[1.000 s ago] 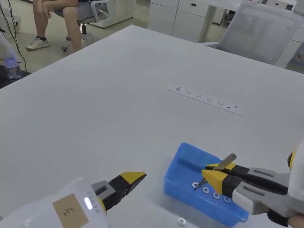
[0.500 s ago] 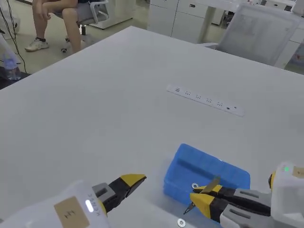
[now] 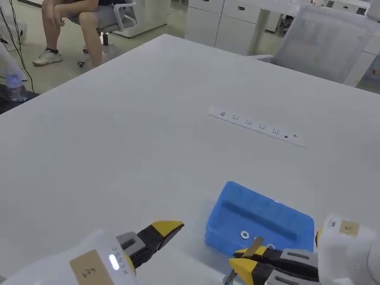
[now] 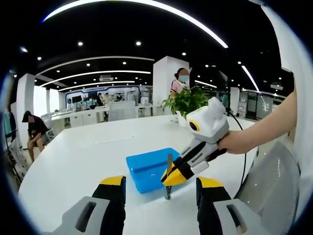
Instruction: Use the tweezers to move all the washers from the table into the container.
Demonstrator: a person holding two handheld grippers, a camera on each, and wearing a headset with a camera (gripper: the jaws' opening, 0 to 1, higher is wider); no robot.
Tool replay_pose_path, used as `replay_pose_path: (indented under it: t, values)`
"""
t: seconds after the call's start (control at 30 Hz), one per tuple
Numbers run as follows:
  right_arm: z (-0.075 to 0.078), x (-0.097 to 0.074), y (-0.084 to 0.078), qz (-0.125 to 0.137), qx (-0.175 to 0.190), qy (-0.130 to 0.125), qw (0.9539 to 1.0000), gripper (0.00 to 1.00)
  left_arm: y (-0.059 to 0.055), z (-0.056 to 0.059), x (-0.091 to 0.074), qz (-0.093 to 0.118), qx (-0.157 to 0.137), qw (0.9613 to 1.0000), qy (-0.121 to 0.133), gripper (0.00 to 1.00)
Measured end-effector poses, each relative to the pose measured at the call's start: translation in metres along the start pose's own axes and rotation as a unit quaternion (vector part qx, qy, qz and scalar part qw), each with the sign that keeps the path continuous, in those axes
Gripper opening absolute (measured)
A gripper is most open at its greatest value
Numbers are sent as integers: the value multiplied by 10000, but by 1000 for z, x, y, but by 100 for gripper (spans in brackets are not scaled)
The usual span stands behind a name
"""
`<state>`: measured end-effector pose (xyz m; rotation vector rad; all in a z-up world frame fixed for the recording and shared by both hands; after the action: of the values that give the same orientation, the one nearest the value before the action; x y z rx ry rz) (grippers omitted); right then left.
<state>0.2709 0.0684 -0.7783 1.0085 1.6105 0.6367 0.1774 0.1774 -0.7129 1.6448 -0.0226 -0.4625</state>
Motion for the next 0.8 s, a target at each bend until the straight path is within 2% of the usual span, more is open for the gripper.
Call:
replay_pose_path:
  t: [0.23, 0.3, 0.33, 0.47, 0.53, 0.6, 0.8]
  values:
    - [-7, 1, -1, -84, -172, 23, 9998, 4, -1, -1, 0, -15, 16, 10000, 8, 57]
    - [-9, 2, -1, -150, -333, 30, 9993, 3, -1, 0, 0, -13, 16, 10000, 4, 57]
    - [-12, 3, -1, -201, -536, 51, 9983, 3, -1, -1, 0, -15, 27, 10000, 12, 57]
    - [-19, 6, 0, -400, -833, -56, 9957, 3, -1, -1, 0, -17, 38, 10000, 17, 56]
    - [-20, 6, 1, -383, -753, -52, 9964, 3, -1, -1, 0, -26, 36, 10000, 26, 56]
    - [-23, 5, 4, -234, -616, 17, 9978, 3, -1, -1, 0, -16, 30, 10000, 31, 56]
    - [-23, -8, 16, -123, -649, 24, 9978, 3, 0, -1, 0, -1, 27, 10000, 40, 56]
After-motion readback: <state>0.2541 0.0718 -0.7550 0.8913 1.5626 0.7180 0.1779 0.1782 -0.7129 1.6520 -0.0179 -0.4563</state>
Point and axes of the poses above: the centre of the closed fingertips' face, and the gripper's own axes: x roughly forward along the fingers, z roughly to its right, y roughly out of its top, the point moved 6 cm from there along -x, roughly backward along the fingers, and after that the axes turned 12 degrees about y, right-handed, at the moved point
